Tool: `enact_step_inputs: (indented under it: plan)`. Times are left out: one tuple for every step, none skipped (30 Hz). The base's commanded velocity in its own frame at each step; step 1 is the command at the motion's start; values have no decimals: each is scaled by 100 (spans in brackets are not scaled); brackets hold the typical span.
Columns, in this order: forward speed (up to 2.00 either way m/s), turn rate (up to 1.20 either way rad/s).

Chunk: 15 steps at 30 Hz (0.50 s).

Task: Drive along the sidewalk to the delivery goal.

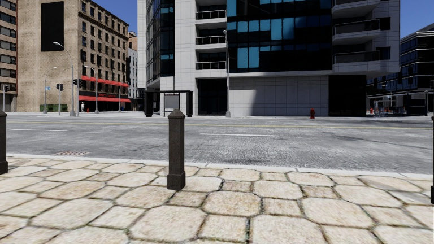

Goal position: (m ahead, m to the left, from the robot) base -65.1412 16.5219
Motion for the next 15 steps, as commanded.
enact_step_inputs:
  plan:
    - [0,0]
    - [0,0]
    - [0,0]
    - [0,2]
    - [0,5]
    - [0,7]
    - [0,11]
    - [0,19]
    - [6,24]
    - [17,27]
    - [21,28]
    - [23,32]
    - [24,35]
    - [24,36]
    - [25,36]
